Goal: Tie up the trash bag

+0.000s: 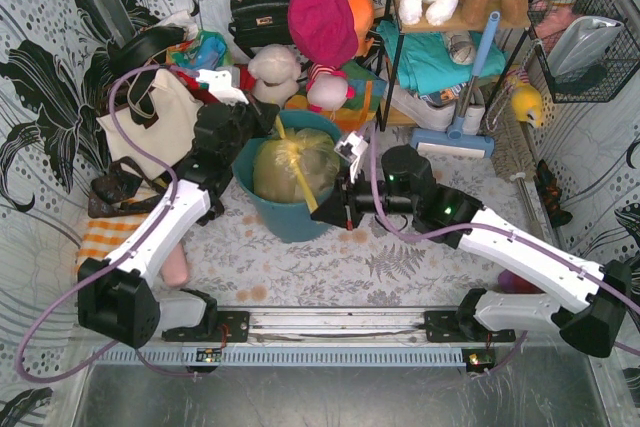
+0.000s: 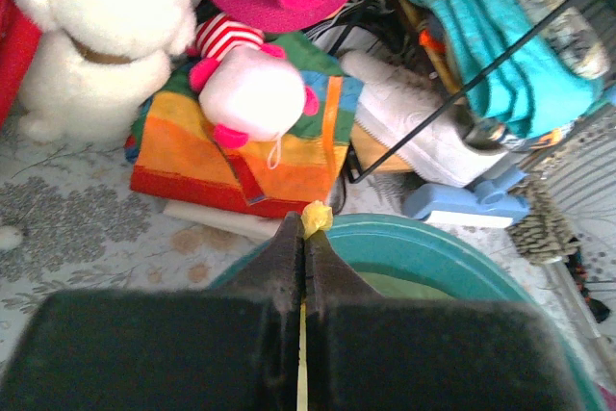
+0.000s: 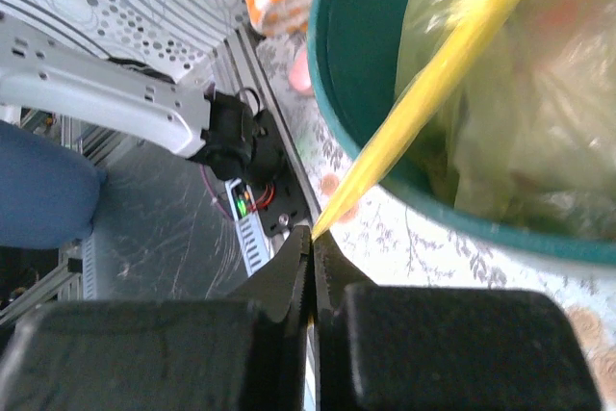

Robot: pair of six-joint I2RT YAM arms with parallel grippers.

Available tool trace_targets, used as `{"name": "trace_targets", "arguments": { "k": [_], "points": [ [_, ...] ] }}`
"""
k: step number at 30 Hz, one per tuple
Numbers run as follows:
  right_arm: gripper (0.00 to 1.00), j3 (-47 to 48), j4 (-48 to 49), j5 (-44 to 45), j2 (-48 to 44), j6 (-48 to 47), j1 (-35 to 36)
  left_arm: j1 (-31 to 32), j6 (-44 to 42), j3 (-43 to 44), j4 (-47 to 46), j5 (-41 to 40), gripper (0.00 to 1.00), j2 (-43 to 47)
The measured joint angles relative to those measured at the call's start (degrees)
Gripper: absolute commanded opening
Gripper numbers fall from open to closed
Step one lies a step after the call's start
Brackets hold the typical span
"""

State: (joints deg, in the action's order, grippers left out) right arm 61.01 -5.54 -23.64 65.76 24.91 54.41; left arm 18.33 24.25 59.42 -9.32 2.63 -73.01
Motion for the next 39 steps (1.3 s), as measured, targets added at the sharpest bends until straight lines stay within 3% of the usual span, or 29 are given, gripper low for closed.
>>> {"name": "trace_targets", "arguments": {
  "k": [6, 15, 16, 18, 21, 24, 30, 35, 39],
  "points": [
    [0.00, -5.68, 1.01, 0.02, -4.31, 2.36, 0.94, 0.02, -2.54, 0.63, -0.61, -2.97, 0.00, -3.34],
    [0.00, -5.88, 2.14, -0.83, -6.86, 3.13, 2.60, -0.11, -4.28, 3.48, -0.76, -8.28, 0.00, -7.17],
    [0.16, -5.51, 1.97, -0.24, -6.71, 2.97, 2.60, -0.11, -4.42, 3.48, -0.70, -8.26, 0.00, -7.13],
    [0.26, -3.82, 1.25, 1.90, -6.16, 2.43, 2.58, -0.11, -4.61, 3.56, -0.33, -7.85, 0.00, -6.95],
    [0.52, -0.96, 1.14, 5.44, -5.64, 1.20, 2.58, -0.11, -4.72, 4.33, 0.94, -5.49, 0.00, -6.75],
    [0.62, 0.85, 2.32, 7.96, -5.49, -0.46, 2.58, -0.11, -4.74, 4.87, 1.86, -1.81, 0.00, -6.14],
    [0.68, 6.12, -1.97, 15.78, -2.47, -1.79, 1.92, -0.11, -4.63, 5.95, 2.97, 6.16, 0.00, -4.59],
    [0.62, 20.55, -13.20, 18.60, 8.00, 0.87, 0.42, -0.11, -4.37, 6.32, 3.04, 9.99, 0.00, -2.84],
    [0.58, 23.80, -18.36, 18.51, 13.03, 1.66, 0.35, -0.11, -4.31, 6.32, 2.86, 11.17, 0.00, -1.75]
  ]
}}
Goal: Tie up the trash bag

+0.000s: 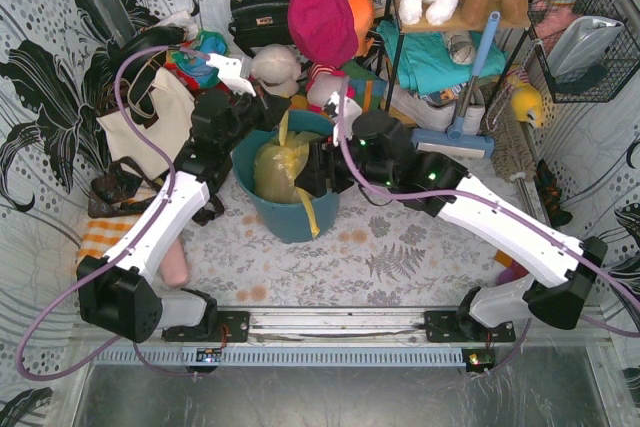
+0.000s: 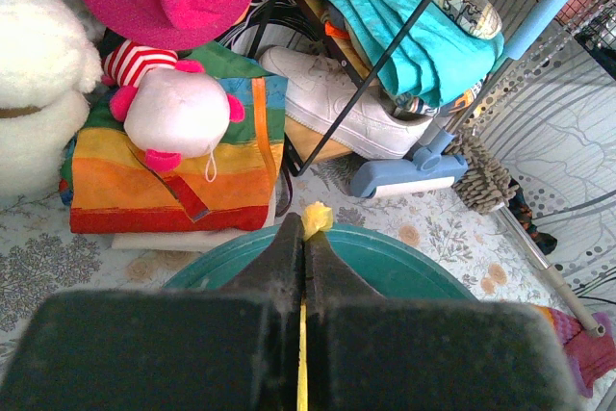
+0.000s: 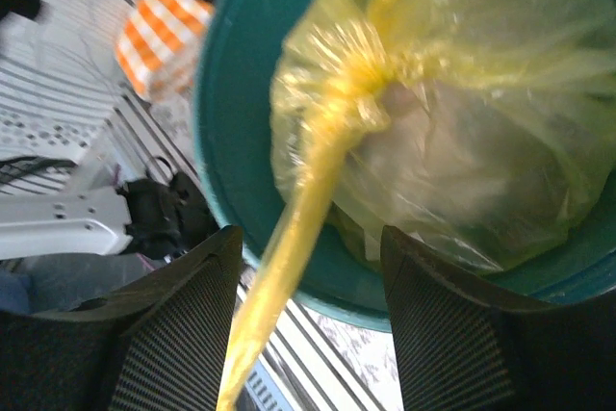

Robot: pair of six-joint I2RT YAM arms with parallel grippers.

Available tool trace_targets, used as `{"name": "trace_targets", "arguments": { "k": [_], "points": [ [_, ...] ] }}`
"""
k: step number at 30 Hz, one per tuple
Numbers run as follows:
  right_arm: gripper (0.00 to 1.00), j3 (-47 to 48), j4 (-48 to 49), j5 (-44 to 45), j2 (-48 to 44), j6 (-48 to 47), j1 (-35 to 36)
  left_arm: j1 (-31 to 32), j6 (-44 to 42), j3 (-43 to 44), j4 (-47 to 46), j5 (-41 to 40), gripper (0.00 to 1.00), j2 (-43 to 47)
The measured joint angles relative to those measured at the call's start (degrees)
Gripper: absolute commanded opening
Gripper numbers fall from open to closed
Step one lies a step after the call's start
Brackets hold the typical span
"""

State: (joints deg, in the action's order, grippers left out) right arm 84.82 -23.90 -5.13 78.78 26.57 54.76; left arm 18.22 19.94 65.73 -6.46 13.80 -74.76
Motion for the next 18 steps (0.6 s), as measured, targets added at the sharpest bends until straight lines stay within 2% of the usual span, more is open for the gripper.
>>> {"name": "trace_targets", "arguments": {
  "k": [5, 9, 13, 15, 18],
  "points": [
    [0.55, 0.61, -3.69, -1.99, 3.93, 0.20, 0.00, 0.00, 0.00, 0.00, 0.07, 0.39, 0.00, 0.09],
    [0.42, 1.44, -3.87, -5.33, 5.66, 0.28, 0.00, 0.00, 0.02, 0.00, 0.07, 0.42, 0.00, 0.09],
    [0.17, 1.42, -3.45, -7.50, 5.73, 0.61, 0.00, 0.00, 0.00, 0.00, 0.04, 0.39, 0.00, 0.09],
    [0.00, 1.29, -2.91, -8.07, 5.66, 0.85, 0.00, 0.00, 0.00, 0.00, 0.02, 0.39, 0.00, 0.09],
    [0.00, 1.20, -1.95, -8.35, 5.33, 0.66, 0.00, 0.00, 0.00, 0.00, 0.04, 0.37, 0.00, 0.04]
  ]
}}
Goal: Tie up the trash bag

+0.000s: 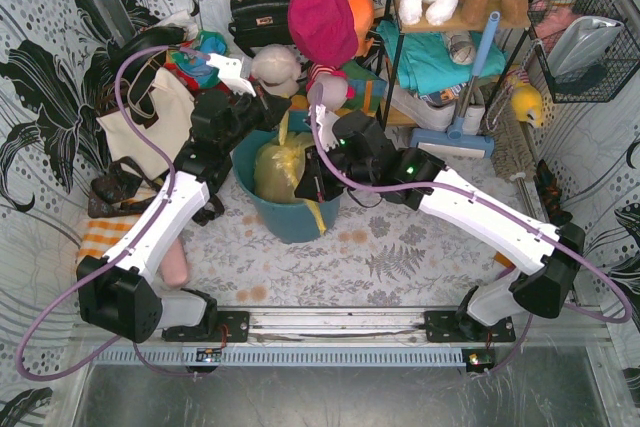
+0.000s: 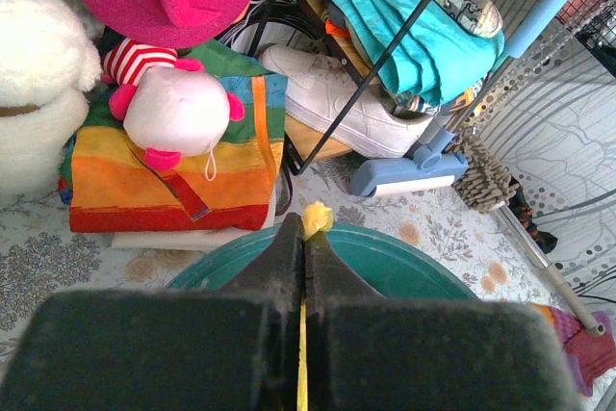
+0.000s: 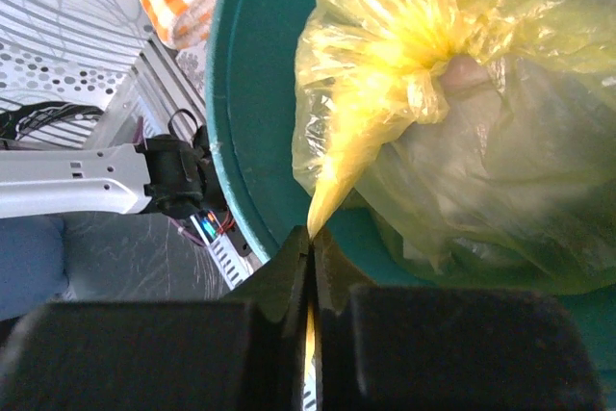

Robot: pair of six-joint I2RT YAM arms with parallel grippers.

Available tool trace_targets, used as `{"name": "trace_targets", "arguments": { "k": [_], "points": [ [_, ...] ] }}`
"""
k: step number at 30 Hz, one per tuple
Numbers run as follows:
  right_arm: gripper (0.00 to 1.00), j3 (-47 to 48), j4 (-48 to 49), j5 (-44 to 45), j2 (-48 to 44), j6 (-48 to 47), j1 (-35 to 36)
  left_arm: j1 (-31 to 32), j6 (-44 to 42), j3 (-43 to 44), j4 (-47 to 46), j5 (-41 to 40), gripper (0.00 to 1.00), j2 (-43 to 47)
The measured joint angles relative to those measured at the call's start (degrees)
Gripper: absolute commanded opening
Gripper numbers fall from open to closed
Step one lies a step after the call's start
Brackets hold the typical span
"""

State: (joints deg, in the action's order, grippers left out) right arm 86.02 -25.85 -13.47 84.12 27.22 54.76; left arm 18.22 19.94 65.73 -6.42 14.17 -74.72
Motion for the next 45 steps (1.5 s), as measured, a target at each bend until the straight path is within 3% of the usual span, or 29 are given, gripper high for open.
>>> {"name": "trace_targets", "arguments": {
  "k": [5, 14, 21, 27, 32, 38, 41, 43, 45],
  "points": [
    [0.00, -0.72, 3.58, 0.50, -2.73, -0.07, 0.00, 0.00, 0.00, 1.36, 0.35, -0.20, 0.00, -0.70],
    [0.00, -2.89, 17.62, 3.65, -10.75, -0.66, -0.15, 0.04, -0.02, 13.27, 0.28, 0.09, 0.00, -1.38],
    [0.00, -15.80, 25.62, 2.64, -17.14, 2.47, -0.15, 0.04, -0.20, 8.02, -1.70, -1.84, 0.00, -1.51],
    [0.00, -24.61, 27.10, 1.33, -17.33, 6.36, -0.15, 0.00, -0.76, 6.36, 5.42, -12.57, 0.00, -9.94],
    [0.00, -22.43, 27.78, 0.11, -17.03, 6.19, -0.15, -0.39, -1.64, 13.86, 11.39, -16.76, 0.00, -15.74],
    [0.00, -13.11, 28.33, -0.17, -15.85, 4.09, -0.15, 0.13, -0.59, 18.73, 13.33, -14.19, 0.00, -11.10],
    [0.21, -10.93, 27.45, 1.92, -15.89, 2.67, -0.09, 0.13, 0.11, 19.96, 11.93, -11.56, 0.00, -7.32],
    [0.47, -10.08, 24.68, 4.20, -15.63, 2.14, -0.11, 0.13, 0.63, 20.17, 11.02, -9.42, 0.00, -5.75],
    [0.54, -9.05, 21.38, 5.92, -14.49, 2.62, -0.11, 0.17, 1.20, 20.13, 10.58, -7.41, 0.00, -5.38]
  ]
}}
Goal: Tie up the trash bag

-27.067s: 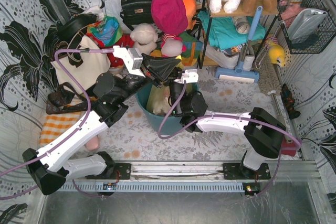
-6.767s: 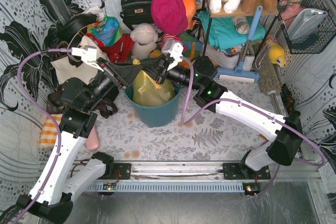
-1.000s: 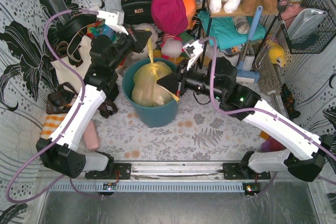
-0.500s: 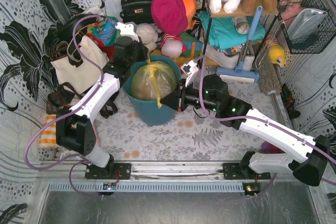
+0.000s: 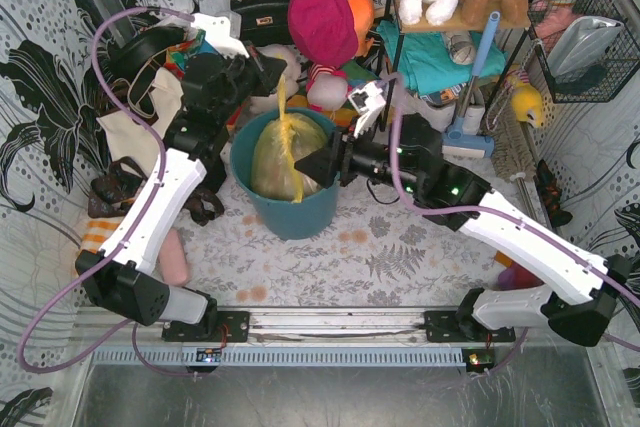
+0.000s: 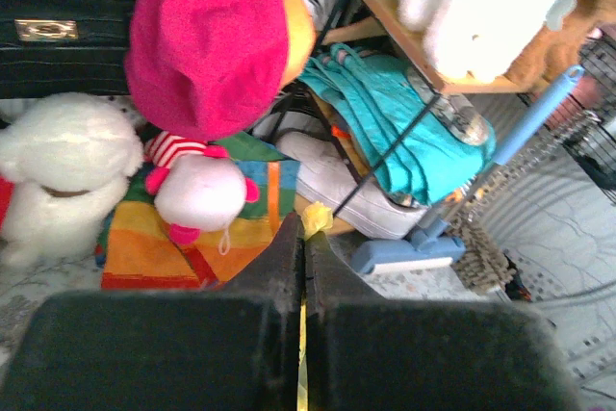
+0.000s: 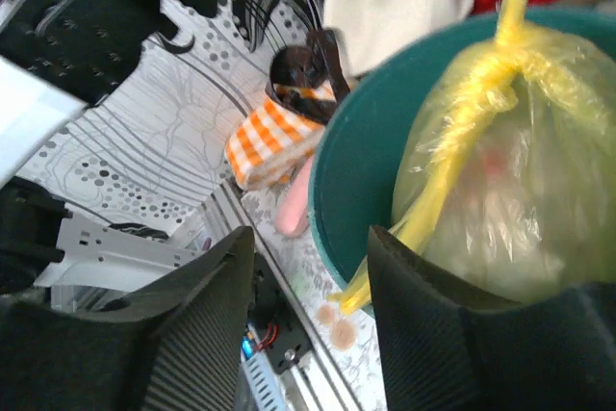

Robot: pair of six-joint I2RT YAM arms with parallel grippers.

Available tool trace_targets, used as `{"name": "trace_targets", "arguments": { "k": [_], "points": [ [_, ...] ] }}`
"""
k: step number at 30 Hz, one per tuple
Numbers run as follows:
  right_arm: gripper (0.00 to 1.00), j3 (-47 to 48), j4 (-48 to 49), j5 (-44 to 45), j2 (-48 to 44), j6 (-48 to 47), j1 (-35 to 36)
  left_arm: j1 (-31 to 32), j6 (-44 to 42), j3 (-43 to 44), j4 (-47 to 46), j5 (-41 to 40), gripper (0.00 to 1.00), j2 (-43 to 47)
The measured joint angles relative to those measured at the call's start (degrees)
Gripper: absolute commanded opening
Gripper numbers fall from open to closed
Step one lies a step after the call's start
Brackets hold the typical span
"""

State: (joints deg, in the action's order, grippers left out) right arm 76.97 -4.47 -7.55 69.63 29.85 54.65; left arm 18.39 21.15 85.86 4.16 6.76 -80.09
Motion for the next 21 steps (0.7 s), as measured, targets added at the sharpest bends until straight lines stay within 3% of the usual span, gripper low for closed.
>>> {"name": "trace_targets", "arguments": {
  "k": [5, 13, 17, 21],
  "points": [
    [0.64, 1.79, -5.75, 0.98, 5.60, 3.41, -0.04, 0.00, 1.40, -4.11, -0.81, 3.50, 0.00, -0.15],
    [0.54, 4.87, -11.04, 0.20, 14.49, 7.56, -0.33, 0.00, 2.14, -6.86, -0.70, 4.85, 0.00, -0.13],
    [0.43, 6.40, -12.15, -2.19, 16.33, 8.79, -0.74, 0.00, 2.14, -6.86, -0.72, 4.87, 0.00, -0.09],
    [0.10, 6.40, -12.72, -4.92, 16.33, 10.03, -0.79, 0.00, 2.14, -6.86, -0.74, 4.87, 0.00, -0.09]
  ]
}}
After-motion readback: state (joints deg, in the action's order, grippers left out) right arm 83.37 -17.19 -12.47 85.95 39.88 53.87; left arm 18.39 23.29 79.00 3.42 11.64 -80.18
